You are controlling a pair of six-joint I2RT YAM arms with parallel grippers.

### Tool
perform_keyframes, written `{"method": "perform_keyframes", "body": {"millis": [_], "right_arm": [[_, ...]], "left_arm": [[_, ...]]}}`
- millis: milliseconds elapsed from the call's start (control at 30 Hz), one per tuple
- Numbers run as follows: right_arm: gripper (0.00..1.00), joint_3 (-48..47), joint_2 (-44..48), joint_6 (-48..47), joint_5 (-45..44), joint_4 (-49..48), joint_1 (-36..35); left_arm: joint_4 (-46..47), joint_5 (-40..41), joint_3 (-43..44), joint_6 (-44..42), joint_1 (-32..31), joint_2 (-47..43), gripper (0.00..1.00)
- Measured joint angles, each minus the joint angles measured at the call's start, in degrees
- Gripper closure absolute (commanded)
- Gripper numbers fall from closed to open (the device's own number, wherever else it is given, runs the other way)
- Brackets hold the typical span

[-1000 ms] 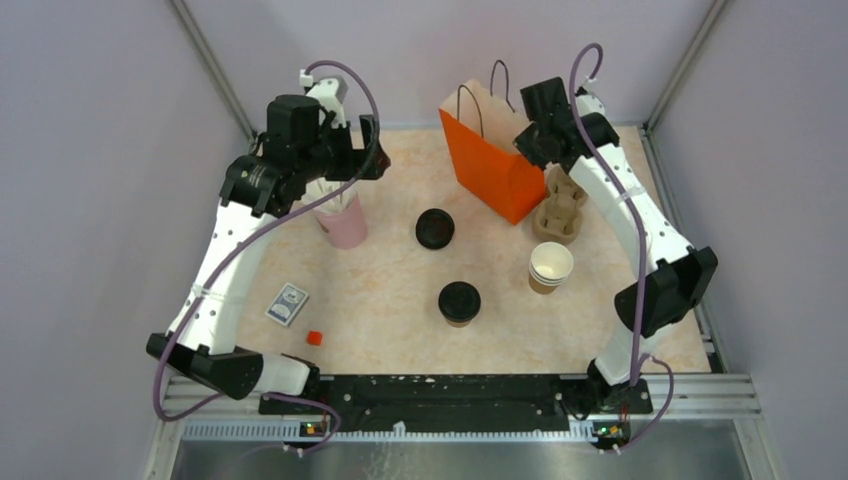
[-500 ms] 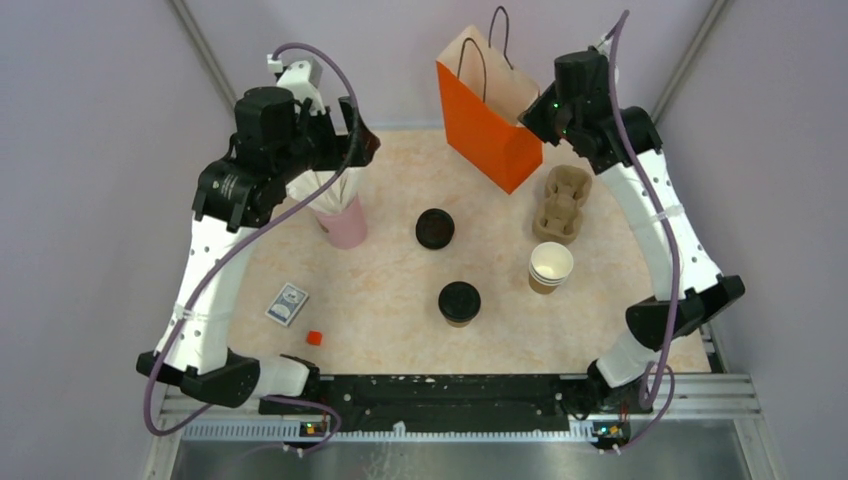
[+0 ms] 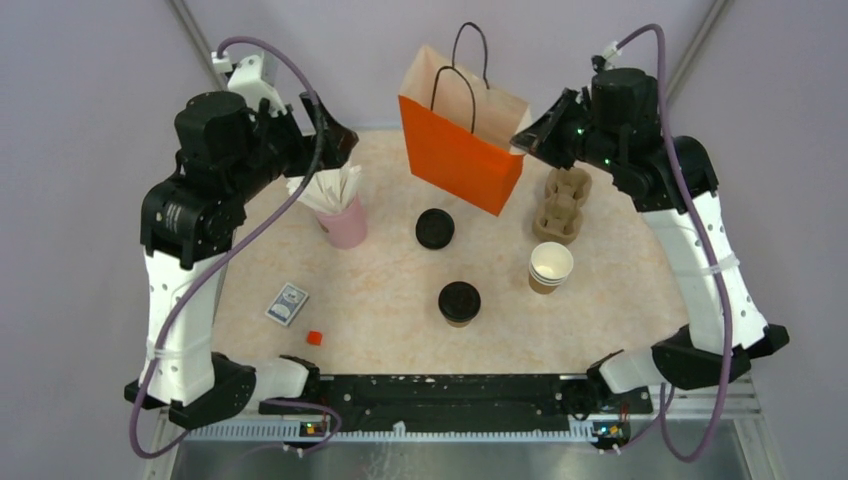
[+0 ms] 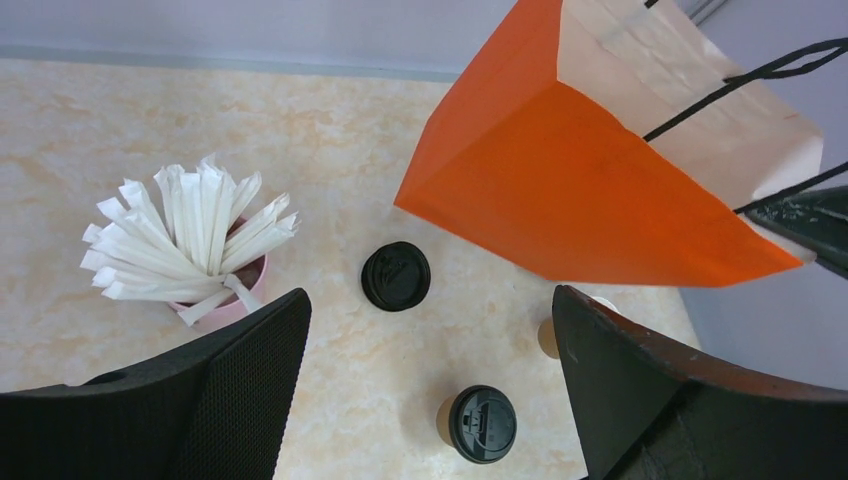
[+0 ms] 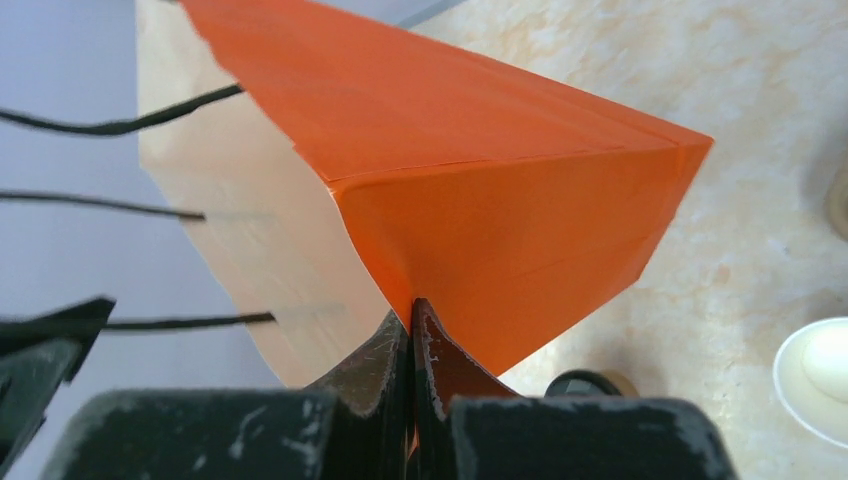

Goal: Pack the takeout coffee

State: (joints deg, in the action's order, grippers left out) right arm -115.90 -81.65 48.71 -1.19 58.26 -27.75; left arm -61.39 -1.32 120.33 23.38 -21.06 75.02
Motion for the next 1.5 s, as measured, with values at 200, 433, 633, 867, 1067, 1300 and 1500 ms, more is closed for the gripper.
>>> {"method": "perform_keyframes", "body": {"millis": [200, 433, 633, 867, 1067, 1300, 1500], "right_arm": [[1.00, 4.4, 4.4, -0.5, 3.6, 0.2, -6.6], [1.00, 12.7, 8.1, -0.7, 6.3, -2.5, -12.1], [1.00, 15.1, 7.9, -0.8, 8.2, -5.9, -15.2], [1.00, 19.3, 6.8, -1.7, 11.0, -11.6, -15.9], [1.00, 19.5, 3.8, -4.1, 11.6, -14.0, -17.7], [1.00, 22.1, 0.7, -6.1, 12.0, -19.2, -20.9], [1.00, 27.9, 0.1, -6.6, 13.3, -23.2, -23.3]], "left_arm": [[-1.8, 2.5, 0.9, 0.7, 0.0, -1.9, 0.07], [-5.0, 5.9, 1.0, 2.1, 0.0, -1.9, 0.09], [-6.4, 8.7, 0.3, 3.2, 0.0, -3.7, 0.06], [-8.7, 13.1, 0.8, 2.4, 0.0, -3.8, 0.04], [-8.4, 14.9, 2.2, 2.6, 0.0, -2.5, 0.08], [-2.9, 13.2, -2.5, 4.0, 0.0, -7.6, 0.08], [-1.5, 14.4, -3.1, 3.6, 0.0, -11.0, 0.07]]}}
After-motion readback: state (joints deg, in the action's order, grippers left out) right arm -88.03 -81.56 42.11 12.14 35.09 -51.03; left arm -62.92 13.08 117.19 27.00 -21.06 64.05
